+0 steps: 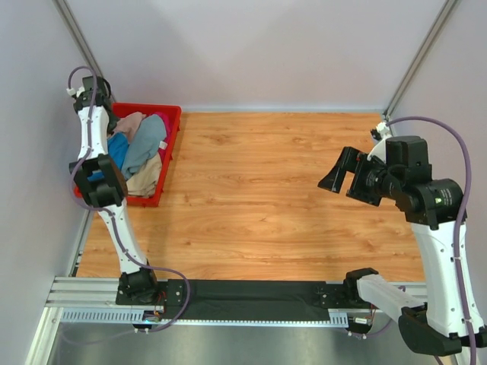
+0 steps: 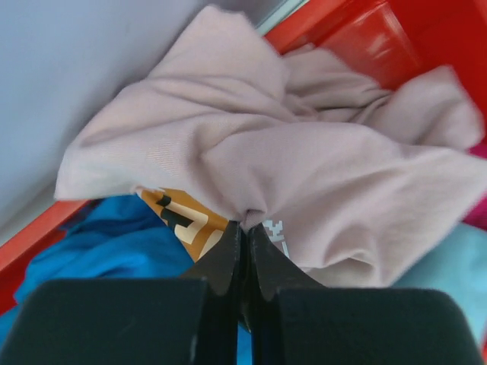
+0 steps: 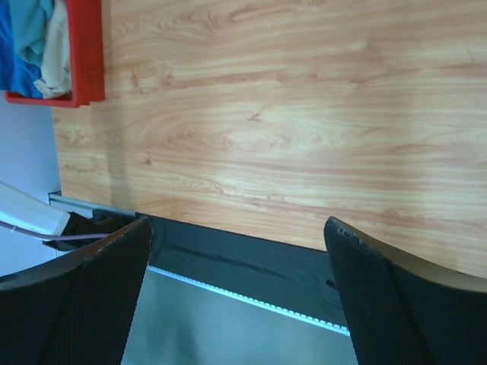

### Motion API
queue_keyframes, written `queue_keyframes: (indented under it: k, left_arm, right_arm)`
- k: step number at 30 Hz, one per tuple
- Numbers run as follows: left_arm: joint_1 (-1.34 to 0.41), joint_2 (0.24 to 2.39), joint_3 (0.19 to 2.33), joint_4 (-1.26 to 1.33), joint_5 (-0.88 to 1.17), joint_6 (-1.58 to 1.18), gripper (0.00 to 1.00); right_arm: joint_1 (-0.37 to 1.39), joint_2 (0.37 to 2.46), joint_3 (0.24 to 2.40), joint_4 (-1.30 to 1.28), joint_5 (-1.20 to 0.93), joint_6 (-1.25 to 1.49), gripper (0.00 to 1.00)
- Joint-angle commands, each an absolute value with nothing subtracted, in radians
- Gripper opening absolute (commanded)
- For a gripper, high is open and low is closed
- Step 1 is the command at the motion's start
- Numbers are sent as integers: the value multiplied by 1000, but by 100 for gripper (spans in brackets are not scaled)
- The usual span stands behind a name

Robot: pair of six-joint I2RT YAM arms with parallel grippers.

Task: Fold and stack the t-shirts
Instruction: Grab the tshirt from the pile, then move the tshirt to the center of the board

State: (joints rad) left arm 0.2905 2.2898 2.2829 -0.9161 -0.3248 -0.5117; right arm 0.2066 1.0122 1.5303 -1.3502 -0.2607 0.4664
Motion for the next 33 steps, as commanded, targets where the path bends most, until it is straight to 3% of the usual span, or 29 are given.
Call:
queue_keyframes:
  k: [1,6,14,17,22,26,30,32,33]
  left_arm:
    - [281,2209,2379,-856,-183,-523,0]
    - [213,2010,2457,-666,-20,-523,0]
    - [-60,1724,2376,-434,161,-577,0]
    - [-220,1609,2228,-413,205,-609,0]
    - [-521,1384,1691,-414,152,-707,0]
    - [-653,1306,1295,-538,127,-845,0]
    - [-699,1258,929,-564,139,-922,23]
    - [-699,1235,894,-604,120,-904,34]
    - [-698,1230,908,-650,111,-882,47]
  right_arm:
    - [209,1015,1609,-1384,-233,482,96]
    - [209,1019,1606,-1347,-291,531,95]
    - [209,997,1623,-1350,-316,568,95]
    - [209,985,1615,-1354,-295,577,95]
    - [209,991,1572,-1423,-167,600,95]
    - [209,1003,1490,-1421,-163,618,94]
    - [206,989,1410,-1369,-114,656,93]
    - [204,995,1367,-1348,-75,690,92]
    - [206,1005,1358,-1329,-68,702,91]
